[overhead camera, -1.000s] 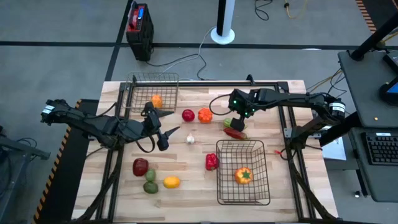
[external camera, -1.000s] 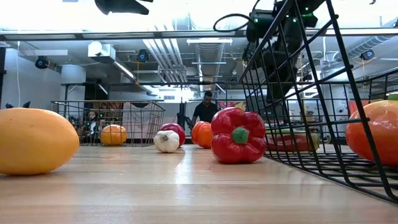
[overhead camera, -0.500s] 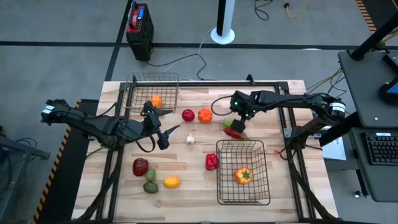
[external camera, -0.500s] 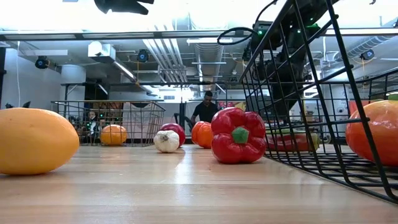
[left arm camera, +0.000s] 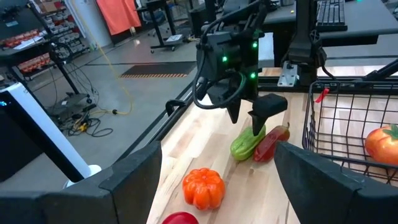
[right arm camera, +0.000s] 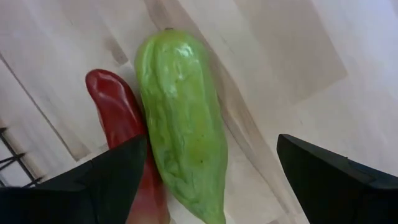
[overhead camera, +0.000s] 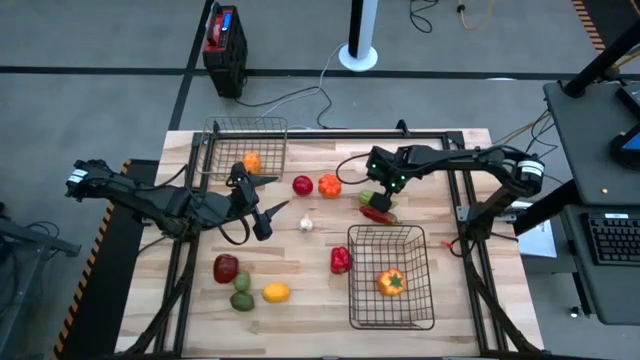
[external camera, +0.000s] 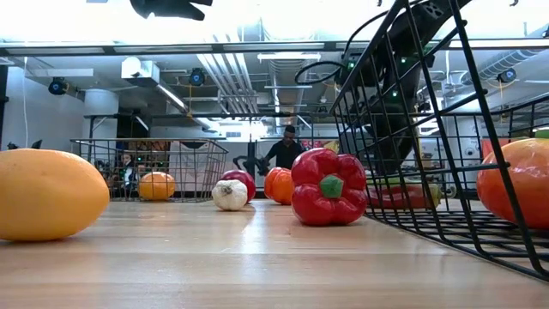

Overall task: Sort produce into baskets
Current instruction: Put the green cucumber into the gold wire basket

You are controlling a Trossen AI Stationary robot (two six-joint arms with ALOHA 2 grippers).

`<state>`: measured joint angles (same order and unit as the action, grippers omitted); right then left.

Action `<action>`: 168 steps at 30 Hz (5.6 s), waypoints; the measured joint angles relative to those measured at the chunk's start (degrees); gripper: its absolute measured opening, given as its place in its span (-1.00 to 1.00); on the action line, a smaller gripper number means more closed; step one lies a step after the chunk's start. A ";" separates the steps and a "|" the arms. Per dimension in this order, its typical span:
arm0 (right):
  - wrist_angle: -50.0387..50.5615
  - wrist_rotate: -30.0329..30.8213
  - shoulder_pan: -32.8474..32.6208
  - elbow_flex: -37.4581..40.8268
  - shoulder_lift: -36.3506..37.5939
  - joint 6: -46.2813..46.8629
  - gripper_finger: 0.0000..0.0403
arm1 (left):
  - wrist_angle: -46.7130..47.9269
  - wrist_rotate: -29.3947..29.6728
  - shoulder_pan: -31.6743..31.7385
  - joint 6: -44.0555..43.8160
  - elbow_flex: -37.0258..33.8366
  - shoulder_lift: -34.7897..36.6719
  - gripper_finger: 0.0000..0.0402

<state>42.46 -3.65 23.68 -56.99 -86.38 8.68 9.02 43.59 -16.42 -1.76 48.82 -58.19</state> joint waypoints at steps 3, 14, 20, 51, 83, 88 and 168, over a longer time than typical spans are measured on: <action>-0.04 -0.10 -0.02 0.00 -0.74 -0.38 0.75 | -0.01 0.01 0.13 0.00 0.00 0.00 0.45; -0.89 -1.34 -0.01 0.00 -3.99 -0.77 0.73 | 0.02 2.38 0.13 -0.02 0.00 0.00 0.45; -1.14 -1.34 -0.01 0.00 -5.04 -1.69 0.56 | 0.02 2.39 0.13 -0.02 0.00 0.00 0.45; -12.53 -0.84 -1.77 0.02 11.41 0.07 0.01 | -5.79 -11.62 2.72 5.71 -0.66 -8.24 0.45; -41.76 3.80 -21.03 0.04 12.71 -11.77 0.01 | -32.53 -32.56 12.95 7.08 -0.66 -18.67 0.45; -43.26 3.82 -21.06 0.04 12.23 -13.20 0.01 | -33.95 -32.74 13.00 7.08 -0.66 -19.30 0.45; -27.71 6.79 -20.80 -7.39 12.86 -5.65 0.55 | 42.14 -20.74 62.55 -9.07 12.11 -18.06 -0.19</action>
<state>14.74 3.14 2.87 -64.38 -73.52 3.03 51.16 22.86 46.12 -10.83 60.93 -76.26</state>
